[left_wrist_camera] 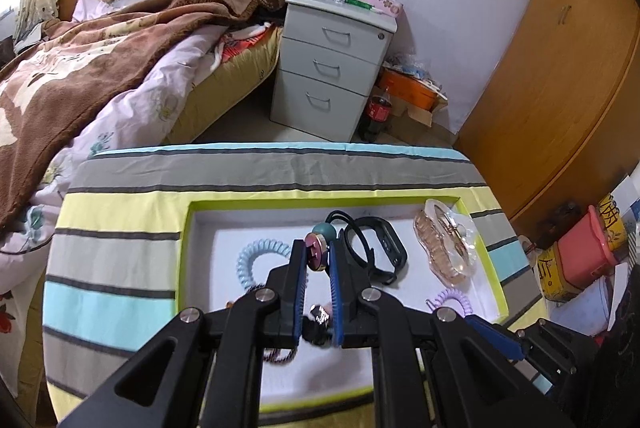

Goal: Organize jewelry
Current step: 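Carry the pendant and gold ornament over the green box with both tools, then open the left tool releasing the pendant while the right tool releases the gold ornament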

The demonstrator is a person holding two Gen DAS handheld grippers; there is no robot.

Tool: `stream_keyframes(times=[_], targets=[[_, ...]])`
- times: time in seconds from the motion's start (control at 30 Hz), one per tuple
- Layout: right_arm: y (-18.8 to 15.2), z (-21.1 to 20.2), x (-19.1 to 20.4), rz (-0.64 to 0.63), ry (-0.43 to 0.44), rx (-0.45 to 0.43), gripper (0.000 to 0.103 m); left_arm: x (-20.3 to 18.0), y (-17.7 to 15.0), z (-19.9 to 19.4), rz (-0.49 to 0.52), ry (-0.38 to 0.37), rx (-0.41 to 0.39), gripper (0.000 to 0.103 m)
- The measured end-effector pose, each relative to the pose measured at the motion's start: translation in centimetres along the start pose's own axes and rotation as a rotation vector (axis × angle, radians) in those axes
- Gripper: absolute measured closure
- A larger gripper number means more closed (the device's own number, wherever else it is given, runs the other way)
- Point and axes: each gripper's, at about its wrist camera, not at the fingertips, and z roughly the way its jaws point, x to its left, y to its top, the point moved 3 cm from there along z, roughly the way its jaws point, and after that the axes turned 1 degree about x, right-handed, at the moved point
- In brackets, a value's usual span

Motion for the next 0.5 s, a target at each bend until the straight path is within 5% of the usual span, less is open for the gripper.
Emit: stream_keyframes(times=[0.5], targets=[[0.3,2.6,0.0,-0.013,0.009,0.053,0.075,0.1,0.8,5.1,0.011,0.020,0.079,0.091]])
